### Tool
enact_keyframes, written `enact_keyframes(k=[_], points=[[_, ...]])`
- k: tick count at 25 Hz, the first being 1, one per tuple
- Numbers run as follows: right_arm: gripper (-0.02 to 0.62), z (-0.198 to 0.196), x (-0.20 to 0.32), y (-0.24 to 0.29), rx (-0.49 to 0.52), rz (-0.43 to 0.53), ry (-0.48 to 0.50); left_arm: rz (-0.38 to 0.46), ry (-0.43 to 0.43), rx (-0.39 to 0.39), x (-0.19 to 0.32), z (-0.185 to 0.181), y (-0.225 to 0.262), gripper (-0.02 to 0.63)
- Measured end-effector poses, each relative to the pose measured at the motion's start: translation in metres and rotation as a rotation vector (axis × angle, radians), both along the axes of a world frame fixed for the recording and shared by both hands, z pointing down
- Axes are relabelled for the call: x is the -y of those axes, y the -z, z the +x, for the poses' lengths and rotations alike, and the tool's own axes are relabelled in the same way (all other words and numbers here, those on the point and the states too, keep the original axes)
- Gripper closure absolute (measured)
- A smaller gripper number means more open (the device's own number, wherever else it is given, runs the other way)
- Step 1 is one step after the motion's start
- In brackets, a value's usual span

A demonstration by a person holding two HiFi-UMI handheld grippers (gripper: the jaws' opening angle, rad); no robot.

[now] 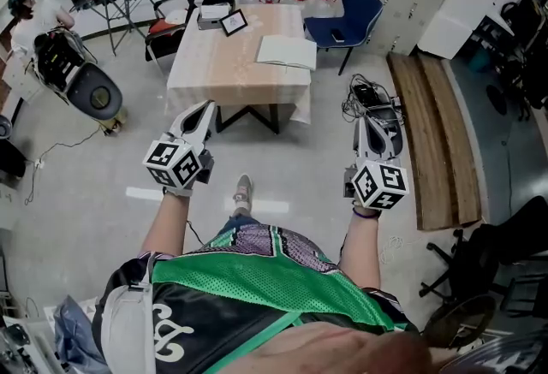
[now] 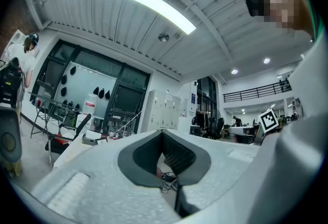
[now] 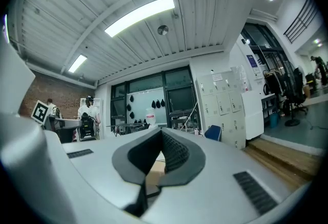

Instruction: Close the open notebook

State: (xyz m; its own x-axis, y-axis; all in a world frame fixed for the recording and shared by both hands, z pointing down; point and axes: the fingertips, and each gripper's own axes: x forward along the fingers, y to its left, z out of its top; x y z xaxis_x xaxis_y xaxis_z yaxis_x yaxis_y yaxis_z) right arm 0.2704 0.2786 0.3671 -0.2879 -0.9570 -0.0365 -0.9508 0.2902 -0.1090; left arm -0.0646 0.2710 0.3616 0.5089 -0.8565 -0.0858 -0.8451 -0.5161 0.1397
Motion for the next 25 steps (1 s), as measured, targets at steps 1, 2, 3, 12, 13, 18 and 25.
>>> enact_keyframes(k=[1,2,3,12,13,18,25], points=[[0.597,0.000,0.000,0.000,0.005,0.002,0.002,0.000,-0.001,-0.002,0.000,0.000,0.000,0.591],[0.597,0.000,0.001,0.001,0.010,0.005,0.005,0.000,-0.001,-0.003,0.001,0.000,-0.001,0.591],[0.597,-0.001,0.001,0.001,0.015,0.009,0.010,-0.001,-0.001,-0.003,0.001,0.000,-0.001,0.591],[0.595,-0.018,0.018,0.005,0.015,0.020,0.056,-0.019,-0.002,-0.018,0.020,-0.009,-0.006,0.591],[0.595,-0.020,0.022,0.005,0.017,0.020,0.060,-0.017,-0.005,-0.020,0.024,-0.009,-0.007,0.591],[0.595,-0.027,0.047,0.010,0.011,0.022,0.061,-0.009,-0.018,-0.029,0.050,-0.013,-0.003,0.591],[0.595,-0.033,0.101,0.024,0.003,0.029,0.060,-0.005,-0.008,-0.028,0.104,-0.019,0.003,0.591]])
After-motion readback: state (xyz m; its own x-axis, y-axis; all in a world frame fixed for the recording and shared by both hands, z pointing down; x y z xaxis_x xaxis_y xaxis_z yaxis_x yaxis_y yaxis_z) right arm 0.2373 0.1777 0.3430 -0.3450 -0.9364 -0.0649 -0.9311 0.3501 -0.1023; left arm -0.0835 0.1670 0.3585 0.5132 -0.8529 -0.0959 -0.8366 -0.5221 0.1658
